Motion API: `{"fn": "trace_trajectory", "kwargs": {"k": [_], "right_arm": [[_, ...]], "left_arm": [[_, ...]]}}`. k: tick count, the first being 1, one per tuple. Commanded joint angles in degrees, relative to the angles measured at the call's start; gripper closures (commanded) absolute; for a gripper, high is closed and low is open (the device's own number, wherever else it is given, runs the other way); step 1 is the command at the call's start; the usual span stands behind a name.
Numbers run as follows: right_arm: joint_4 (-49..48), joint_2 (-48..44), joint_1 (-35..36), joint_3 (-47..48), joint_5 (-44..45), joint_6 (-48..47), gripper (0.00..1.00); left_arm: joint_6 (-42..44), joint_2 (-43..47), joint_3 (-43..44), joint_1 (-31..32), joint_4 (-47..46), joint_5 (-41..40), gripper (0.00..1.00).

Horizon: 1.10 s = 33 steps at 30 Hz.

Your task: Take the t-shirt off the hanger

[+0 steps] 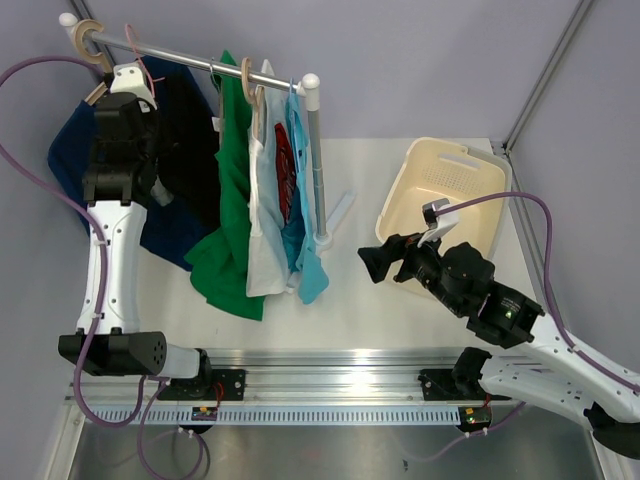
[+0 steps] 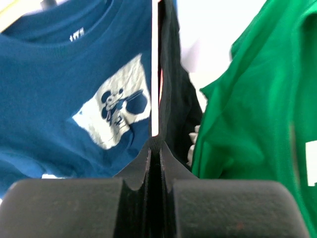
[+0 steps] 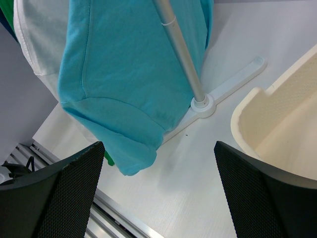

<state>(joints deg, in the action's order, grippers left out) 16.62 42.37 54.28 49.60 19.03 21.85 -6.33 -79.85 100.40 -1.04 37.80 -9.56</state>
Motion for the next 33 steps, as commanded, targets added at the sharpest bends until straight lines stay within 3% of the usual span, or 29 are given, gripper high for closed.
{"fn": "trace_trajectory", "kwargs": {"k": [1, 21, 33], "right_arm": [[0.16, -1.24, 0.47, 2.51, 0.57, 0.39, 0.0], [-0.01, -0.36, 0.56, 2.51, 0.92, 0.21, 0.0], [0.08, -1.5, 0.56, 2.43, 0.22, 0.3, 0.01]], "left_arm": [[-1.05, 0.58, 4.54, -0.28, -4.49, 3.32, 1.0], [2.64, 6.73, 6.39, -0.28, -4.58, 3.33, 1.0], [2.73, 12.0, 2.18, -0.28, -4.4, 2.02, 1.0]]}}
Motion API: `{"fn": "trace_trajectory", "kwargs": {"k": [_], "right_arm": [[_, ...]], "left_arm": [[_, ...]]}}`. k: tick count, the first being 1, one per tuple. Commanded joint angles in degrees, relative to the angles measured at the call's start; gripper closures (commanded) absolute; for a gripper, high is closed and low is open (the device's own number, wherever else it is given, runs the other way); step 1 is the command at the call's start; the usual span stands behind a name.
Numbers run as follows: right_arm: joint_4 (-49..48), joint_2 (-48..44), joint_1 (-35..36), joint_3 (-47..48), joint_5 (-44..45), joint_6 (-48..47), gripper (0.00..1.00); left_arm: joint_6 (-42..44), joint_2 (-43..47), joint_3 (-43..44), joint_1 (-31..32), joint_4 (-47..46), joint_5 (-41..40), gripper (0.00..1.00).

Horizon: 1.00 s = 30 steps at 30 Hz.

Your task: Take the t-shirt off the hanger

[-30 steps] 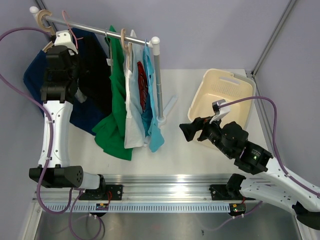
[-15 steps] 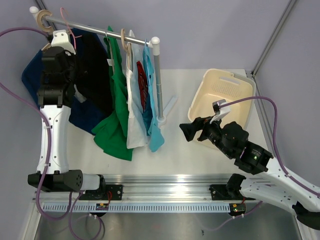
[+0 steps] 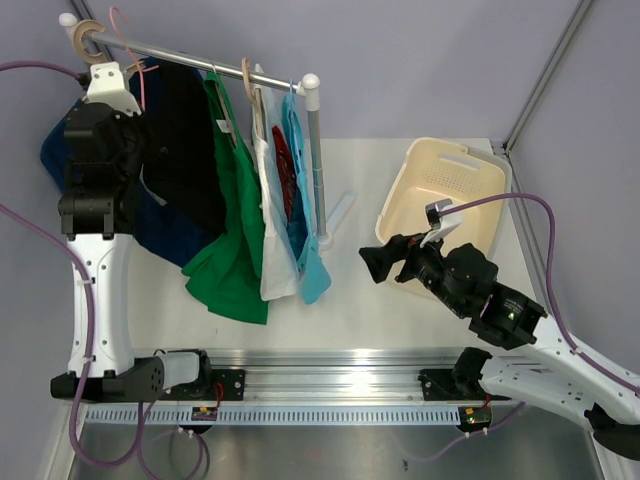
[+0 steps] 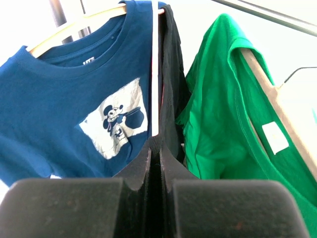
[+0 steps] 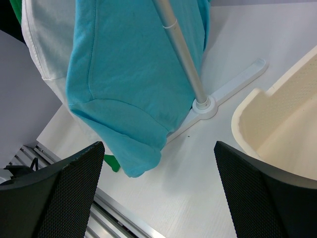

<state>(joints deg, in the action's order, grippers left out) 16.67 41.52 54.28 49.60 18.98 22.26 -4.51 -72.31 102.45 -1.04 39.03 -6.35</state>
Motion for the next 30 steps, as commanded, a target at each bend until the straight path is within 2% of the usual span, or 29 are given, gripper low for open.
{"fn": "trace_trajectory", "kwargs": {"k": [1, 5, 12, 16, 27, 30], "right_arm": [[0.21, -0.56, 0.56, 2.51, 0.18, 0.06, 0.01], [-0.14, -0.47, 0.56, 2.34, -0.26, 0.15, 0.0], [-0.14, 0.49, 0.47, 2.43, 0.0, 0.06, 0.01], [-0.32, 0.67, 0.47, 2.43, 0.0, 0.06, 0.0], [-0.32, 1.81, 0.48, 2.51, 1.14, -0.55, 0.01], [-0.32, 1.64, 0.56, 2.51, 0.8, -0.82, 0.01]], "left_arm": [[0.82, 6.03, -0.5, -0.28, -5.71, -1.82, 1.0], [1.17, 9.73, -3.83, -0.28, -5.36, -4.19, 1.0], [0.56, 19.83, -14.55, -0.28, -3.87, -12.62, 1.0], [1.09, 25.19, -17.37, -0.28, -3.25, -13.07, 1.0], [-0.23, 30.12, -8.86, -0.28, 0.43, -8.24, 1.0], [-0.32, 31.97, -6.84, -0.28, 0.44, -3.6, 1.0]]}}
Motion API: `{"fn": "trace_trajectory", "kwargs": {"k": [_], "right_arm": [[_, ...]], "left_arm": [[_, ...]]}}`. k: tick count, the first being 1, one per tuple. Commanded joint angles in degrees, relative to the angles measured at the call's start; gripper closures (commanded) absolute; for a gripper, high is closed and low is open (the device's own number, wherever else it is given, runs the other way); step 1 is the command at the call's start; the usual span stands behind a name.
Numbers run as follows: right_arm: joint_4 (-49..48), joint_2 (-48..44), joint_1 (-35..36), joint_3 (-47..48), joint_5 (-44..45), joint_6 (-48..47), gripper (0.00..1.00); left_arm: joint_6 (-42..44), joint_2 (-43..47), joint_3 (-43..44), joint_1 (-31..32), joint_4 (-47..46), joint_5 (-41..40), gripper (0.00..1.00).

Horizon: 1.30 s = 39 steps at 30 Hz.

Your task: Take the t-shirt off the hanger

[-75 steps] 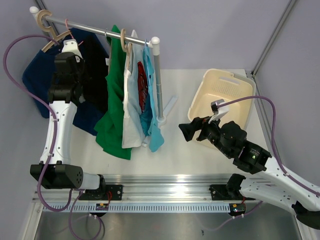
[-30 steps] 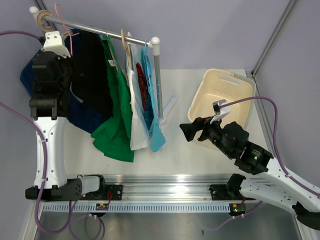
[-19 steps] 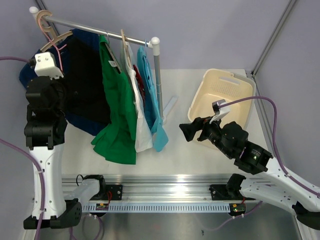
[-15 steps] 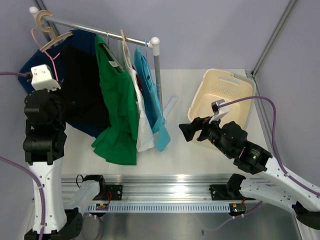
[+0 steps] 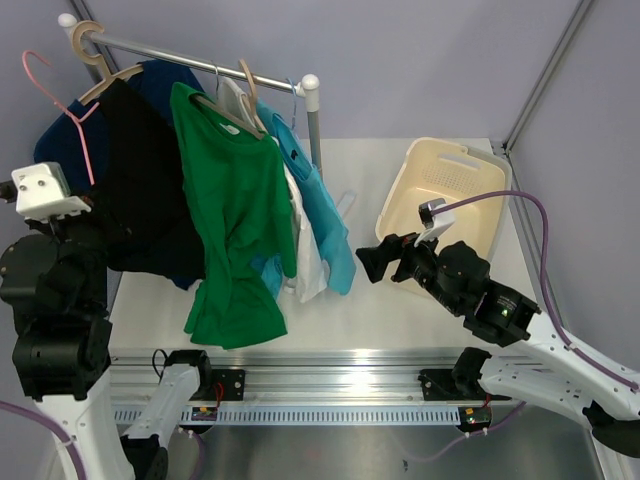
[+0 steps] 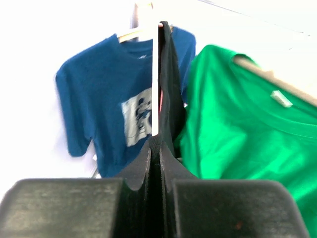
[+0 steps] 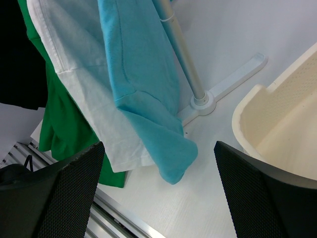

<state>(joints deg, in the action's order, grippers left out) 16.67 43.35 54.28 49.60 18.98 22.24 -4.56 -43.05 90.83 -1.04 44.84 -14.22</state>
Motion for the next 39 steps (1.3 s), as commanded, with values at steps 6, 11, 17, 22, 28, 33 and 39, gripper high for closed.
{"fn": "trace_trajectory", "kwargs": {"k": [6, 11, 17, 22, 28, 33, 39], "right_arm": [[-1.98, -0.64, 0.47, 1.81, -3.15, -2.11, 0.01], [-3.92, -1.08, 0.47, 0.85, -6.41, -3.34, 0.0], [-3.66, -0.81, 0.47, 1.11, -8.16, -3.69, 0.0], [-5.67, -1.78, 0.56, 1.37, -15.36, -5.89, 0.0], [-3.58, -5.55, 0.47, 7.69, -28.36, -9.4, 0.02], [1.78, -9.33, 0.47, 14.37, -29.97, -10.02, 0.01], [4.68, -14.87, 0.47, 15.61, -25.84, -9.67, 0.0]], "left_arm": [[-1.95, 4.73, 7.96, -0.28, -4.76, 13.77, 1.0], [-0.81, 4.11, 8.05, -0.19, -3.97, 25.19, 1.0], [-1.5, 4.64, 9.72, -0.28, -2.13, 31.44, 1.0], [-4.49, 4.46, 14.02, -0.28, 3.32, 36.62, 1.0], [-9.32, 7.62, 17.43, -0.28, 4.2, 42.08, 1.0], [-12.32, 7.28, 23.5, 0.69, 1.74, 41.74, 1.0], [-16.79, 7.45, 25.97, 0.69, -0.45, 34.7, 1.0]]}}
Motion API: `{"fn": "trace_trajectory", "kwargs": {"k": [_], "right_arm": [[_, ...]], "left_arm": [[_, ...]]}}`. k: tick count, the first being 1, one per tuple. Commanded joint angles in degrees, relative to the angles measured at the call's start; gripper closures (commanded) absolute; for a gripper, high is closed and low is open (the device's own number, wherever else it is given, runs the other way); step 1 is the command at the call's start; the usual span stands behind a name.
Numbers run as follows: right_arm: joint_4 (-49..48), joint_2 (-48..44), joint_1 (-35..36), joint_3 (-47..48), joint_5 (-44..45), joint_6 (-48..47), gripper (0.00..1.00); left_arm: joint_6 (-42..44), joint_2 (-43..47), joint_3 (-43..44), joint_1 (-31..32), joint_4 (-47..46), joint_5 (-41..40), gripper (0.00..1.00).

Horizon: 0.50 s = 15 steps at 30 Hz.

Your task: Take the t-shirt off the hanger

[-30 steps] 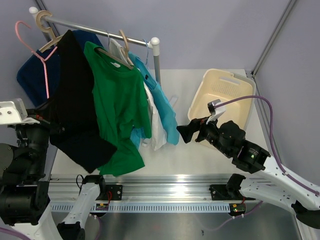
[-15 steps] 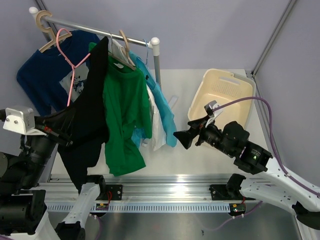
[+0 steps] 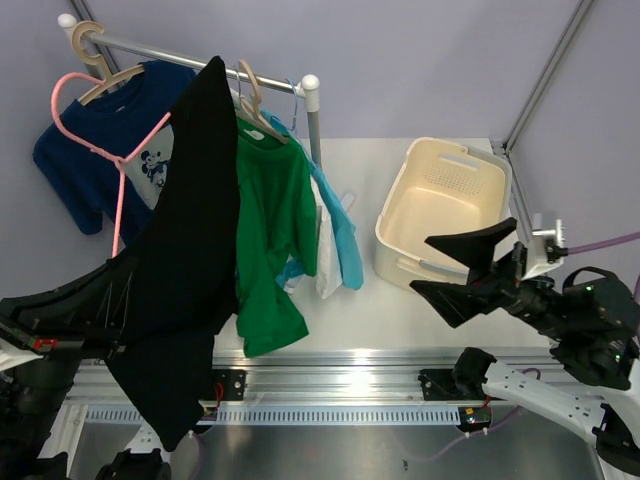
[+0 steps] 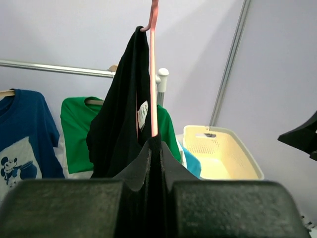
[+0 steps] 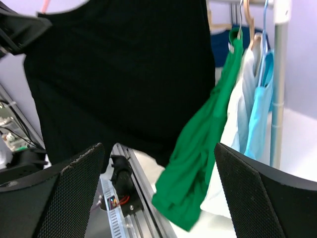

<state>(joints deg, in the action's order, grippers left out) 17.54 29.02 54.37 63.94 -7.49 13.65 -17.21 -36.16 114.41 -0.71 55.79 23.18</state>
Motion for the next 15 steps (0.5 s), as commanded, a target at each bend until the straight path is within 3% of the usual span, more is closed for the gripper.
{"fn": "trace_trajectory", "kwargs": {"k": [1, 6, 11, 15], "right_arm": [[4.17, -1.06, 0.47, 1.62, 1.76, -0.91, 0.0], [7.58, -0.54, 0.47, 5.91, 3.09, 0.06, 0.01], [11.28, 0.08, 0.39, 9.97, 3.0, 0.15, 0.01], [13.13, -0.54, 0.39, 13.3, 3.01, -1.25, 0.02]], "left_arm": [[-5.02, 0.65, 3.35, 0.36, -11.93, -3.14, 1.0], [-12.92, -0.49, 7.85, 0.36, -12.98, 3.69, 1.0], [-26.72, 3.89, -5.58, 0.1, -24.75, 17.85, 1.0], [-26.64, 7.33, -10.26, 0.1, -24.68, 16.81, 1.0]]}}
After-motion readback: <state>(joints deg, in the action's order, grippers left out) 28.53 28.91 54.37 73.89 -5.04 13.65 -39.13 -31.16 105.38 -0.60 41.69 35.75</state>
